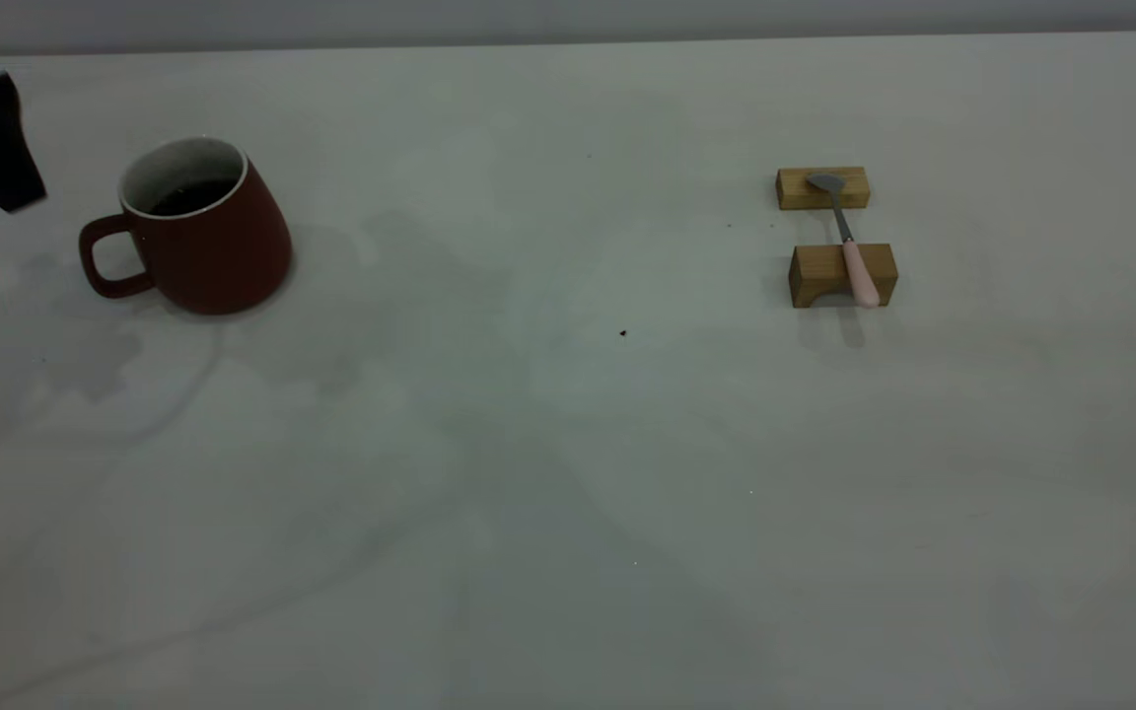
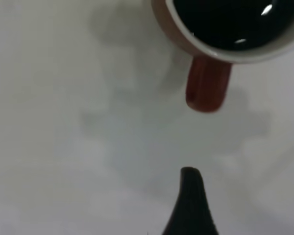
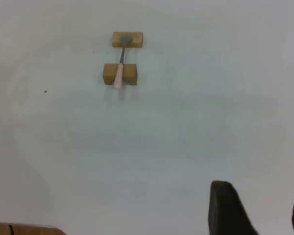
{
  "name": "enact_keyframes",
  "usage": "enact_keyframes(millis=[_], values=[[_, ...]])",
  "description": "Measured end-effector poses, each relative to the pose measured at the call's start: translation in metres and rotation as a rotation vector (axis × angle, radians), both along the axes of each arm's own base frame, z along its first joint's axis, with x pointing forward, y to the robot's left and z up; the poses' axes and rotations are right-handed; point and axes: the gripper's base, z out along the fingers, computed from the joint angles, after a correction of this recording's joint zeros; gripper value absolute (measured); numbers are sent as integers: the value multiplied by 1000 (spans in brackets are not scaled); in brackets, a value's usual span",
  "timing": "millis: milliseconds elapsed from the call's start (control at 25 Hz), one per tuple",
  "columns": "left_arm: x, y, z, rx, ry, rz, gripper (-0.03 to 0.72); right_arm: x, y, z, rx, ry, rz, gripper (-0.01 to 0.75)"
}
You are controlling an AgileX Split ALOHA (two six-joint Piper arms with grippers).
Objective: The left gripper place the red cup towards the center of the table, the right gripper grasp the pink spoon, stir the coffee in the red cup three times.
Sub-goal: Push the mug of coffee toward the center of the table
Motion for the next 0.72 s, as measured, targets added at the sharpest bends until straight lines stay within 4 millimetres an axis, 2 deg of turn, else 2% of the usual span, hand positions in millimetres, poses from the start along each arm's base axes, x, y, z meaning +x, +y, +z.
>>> enact_keyframes(millis=[240,520,720], values=[[9,1,-34,10,-31,-52,661,0,0,0,0,0,0,365],[13,0,-58,13,-42,-72,601,0,0,0,0,0,0,365],[15,-5,-64,16,-55,-91,557,0,0,0,0,0,0,365]])
